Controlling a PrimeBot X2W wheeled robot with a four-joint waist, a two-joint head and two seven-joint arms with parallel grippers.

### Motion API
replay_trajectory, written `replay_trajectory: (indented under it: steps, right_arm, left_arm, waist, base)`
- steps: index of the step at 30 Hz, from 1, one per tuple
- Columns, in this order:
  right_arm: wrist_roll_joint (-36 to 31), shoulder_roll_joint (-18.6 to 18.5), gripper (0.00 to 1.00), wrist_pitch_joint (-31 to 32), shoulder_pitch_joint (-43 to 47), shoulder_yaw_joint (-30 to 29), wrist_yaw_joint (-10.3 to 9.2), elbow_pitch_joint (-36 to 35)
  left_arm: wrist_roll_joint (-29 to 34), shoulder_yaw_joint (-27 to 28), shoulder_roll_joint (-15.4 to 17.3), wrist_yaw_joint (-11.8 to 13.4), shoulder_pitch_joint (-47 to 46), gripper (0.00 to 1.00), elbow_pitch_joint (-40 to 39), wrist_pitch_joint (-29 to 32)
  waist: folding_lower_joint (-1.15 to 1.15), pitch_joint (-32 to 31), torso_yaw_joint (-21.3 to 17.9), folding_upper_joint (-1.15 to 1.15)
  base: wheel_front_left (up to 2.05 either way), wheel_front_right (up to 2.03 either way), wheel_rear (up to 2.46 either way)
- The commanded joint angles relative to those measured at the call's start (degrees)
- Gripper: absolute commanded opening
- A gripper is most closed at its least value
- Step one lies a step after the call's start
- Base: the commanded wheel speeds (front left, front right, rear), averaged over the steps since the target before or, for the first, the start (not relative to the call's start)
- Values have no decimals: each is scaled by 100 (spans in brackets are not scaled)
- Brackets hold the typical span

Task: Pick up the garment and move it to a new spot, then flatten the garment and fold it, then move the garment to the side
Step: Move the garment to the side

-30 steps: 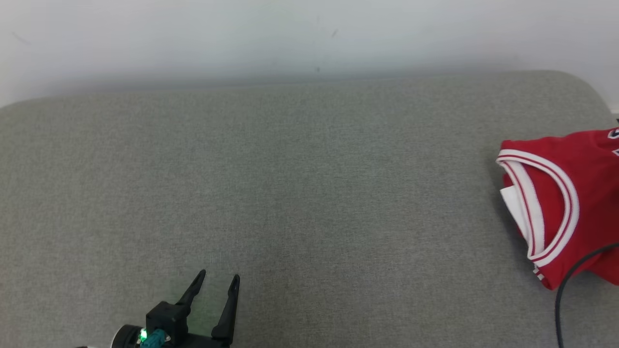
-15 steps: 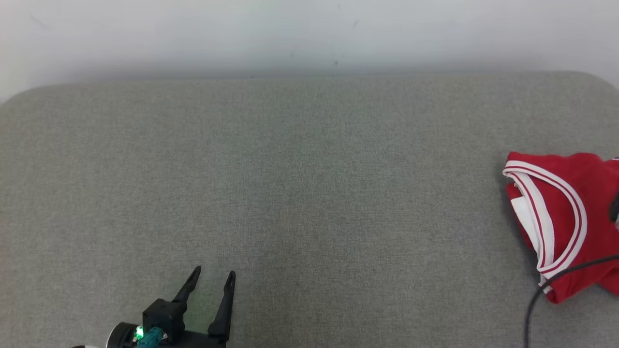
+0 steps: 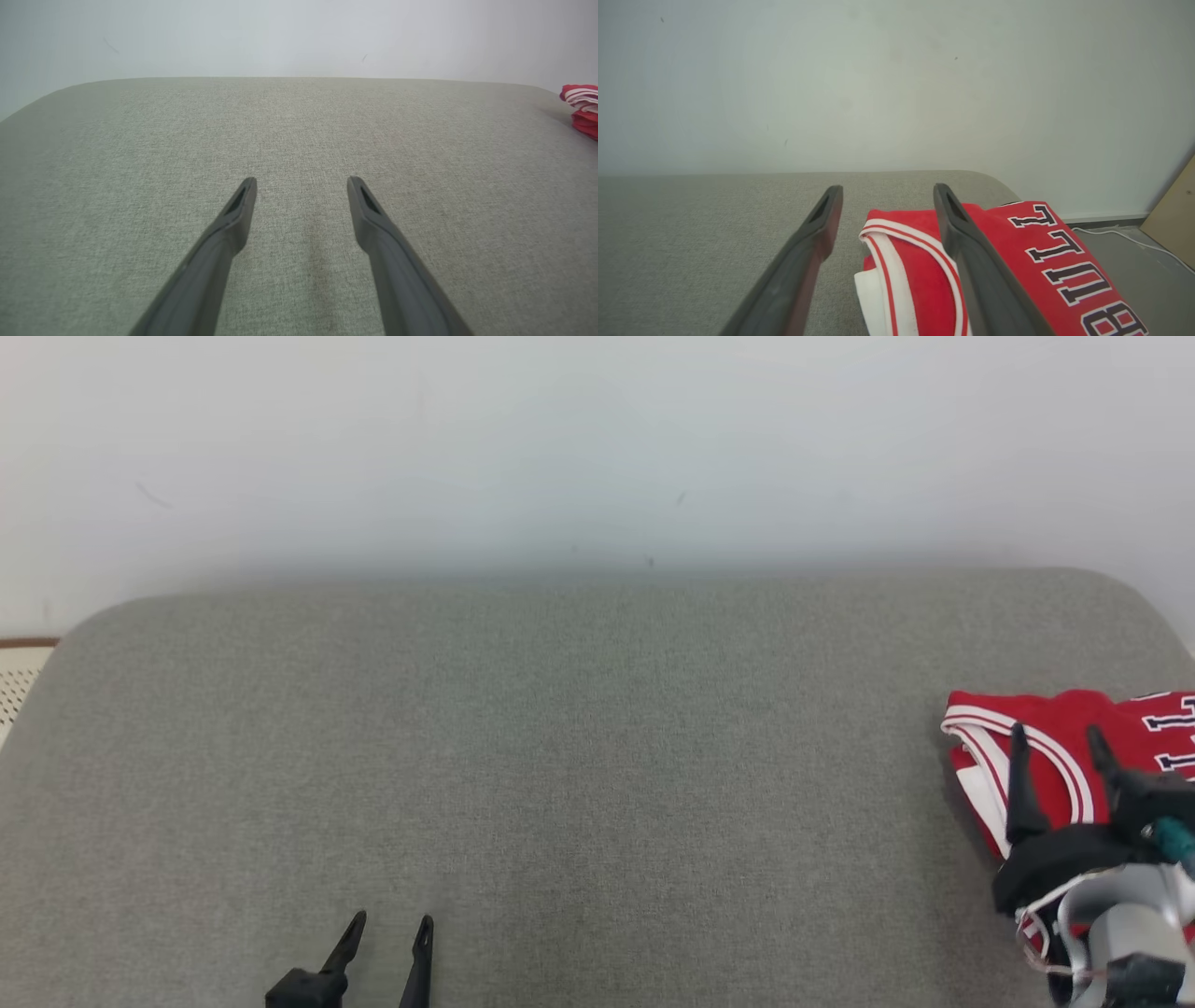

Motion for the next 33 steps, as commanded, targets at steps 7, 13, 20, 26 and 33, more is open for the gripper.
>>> replay_trajectory:
  steps: [7,13,20,26,33]
  right_arm:
    - [394,301,100,-24,850,493,-7,-407]
    - [592,431,100,-25,1219,787,-7,-597]
    - [758,548,100,-25,1539,1073,-7,-818]
    - [789,644,100,-25,1765,1168,-7,-905]
    - [801,716,100,-25,1988,1181,-7,-911]
  left_arm:
    - [67,198,4,125,307,100,-2,-6]
    - [179,355,2,234,386,100,-52,-6]
    - [223,574,3,287,493,100,-140,-6]
    - [251,727,3,262,568,100,-184,-6]
    - [247,780,3,273,658,100,-261,-6]
  waist:
    - [1,-389,169,1]
    - [1,-470,241,1]
    - [1,-549,343,1]
    - [1,-574,408,1]
    - [1,-569,444,1]
  base:
    - [0,0,0]
    - [0,0,0]
    - [0,0,0]
    - [0,0,0]
    - [0,0,0]
